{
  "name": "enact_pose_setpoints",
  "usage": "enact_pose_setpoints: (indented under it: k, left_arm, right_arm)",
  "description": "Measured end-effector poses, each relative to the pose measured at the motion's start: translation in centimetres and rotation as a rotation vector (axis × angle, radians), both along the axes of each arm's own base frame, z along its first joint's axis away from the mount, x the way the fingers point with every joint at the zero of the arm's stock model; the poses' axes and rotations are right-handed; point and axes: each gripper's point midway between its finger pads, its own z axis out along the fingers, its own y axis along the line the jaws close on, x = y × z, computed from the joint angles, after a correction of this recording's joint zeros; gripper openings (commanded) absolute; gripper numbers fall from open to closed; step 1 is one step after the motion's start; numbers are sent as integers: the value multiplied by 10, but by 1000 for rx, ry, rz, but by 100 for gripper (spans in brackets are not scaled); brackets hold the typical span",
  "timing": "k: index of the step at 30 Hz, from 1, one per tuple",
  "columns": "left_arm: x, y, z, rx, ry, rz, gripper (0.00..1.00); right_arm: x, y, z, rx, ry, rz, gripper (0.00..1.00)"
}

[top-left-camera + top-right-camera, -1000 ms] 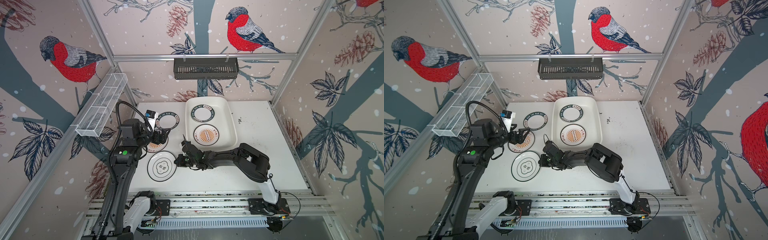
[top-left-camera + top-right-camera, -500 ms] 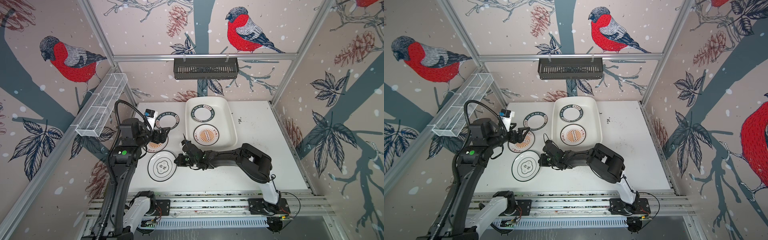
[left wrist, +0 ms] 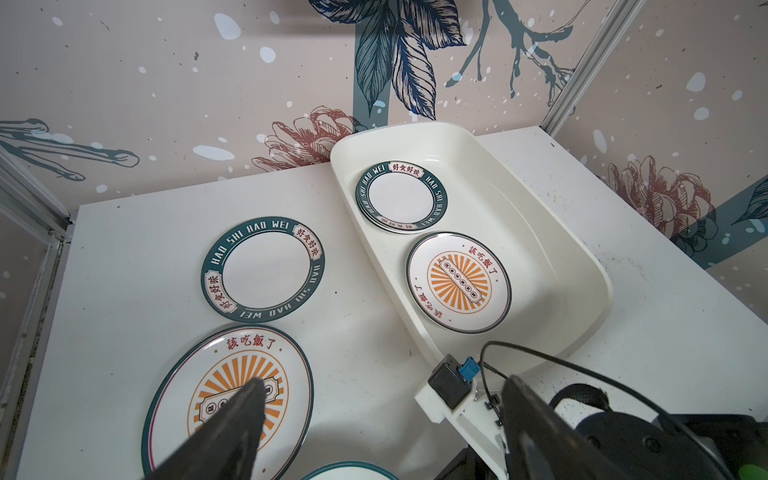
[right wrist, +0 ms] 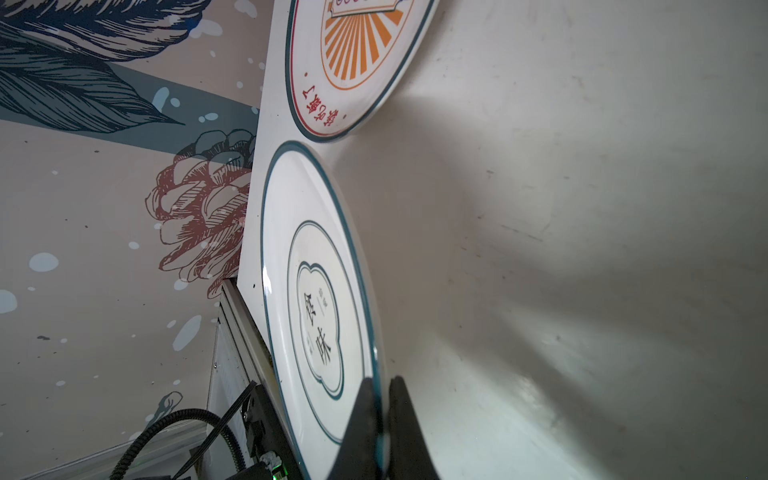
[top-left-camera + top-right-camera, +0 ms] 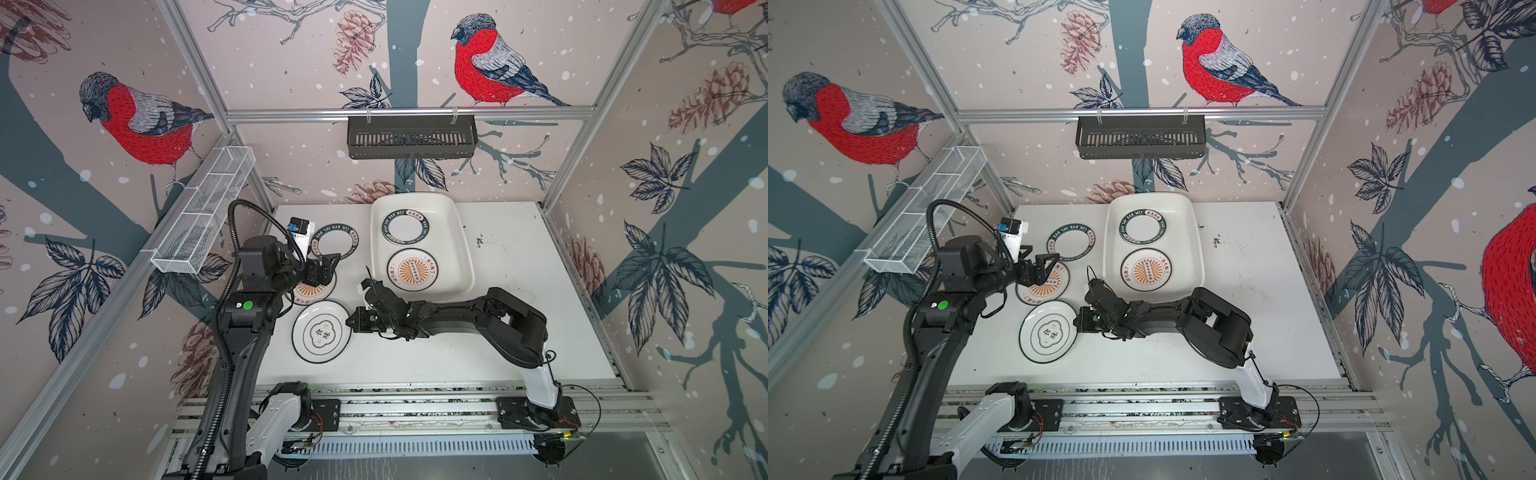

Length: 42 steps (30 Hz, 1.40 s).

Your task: Place the plates into the plastic bin on the countertop

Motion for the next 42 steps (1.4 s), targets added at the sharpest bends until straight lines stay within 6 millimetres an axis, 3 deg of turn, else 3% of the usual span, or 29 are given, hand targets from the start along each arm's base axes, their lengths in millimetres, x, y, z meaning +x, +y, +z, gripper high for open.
enact_pose_setpoints:
  k: [11,17,28,36,42]
  left_arm:
    - [-1,0,32,-1,-73,0,88]
    - [-4,1,56,3,-128,7,88]
    - [-9,1,64,-13,-145,12,89]
    - [-11,-2,65,-22,-145,-9,88]
    - [-9,-6,50,-31,-110,-30,88]
  right_arm:
    - [4,3,31,47,-48,9,2]
    - [12,-1,34,39,-65,6,2]
    - [31,-16,64,66,-106,-23,2]
    - [58,-43,91,83,-146,-74,2]
    - [92,-88,116,90,-190,-149,1]
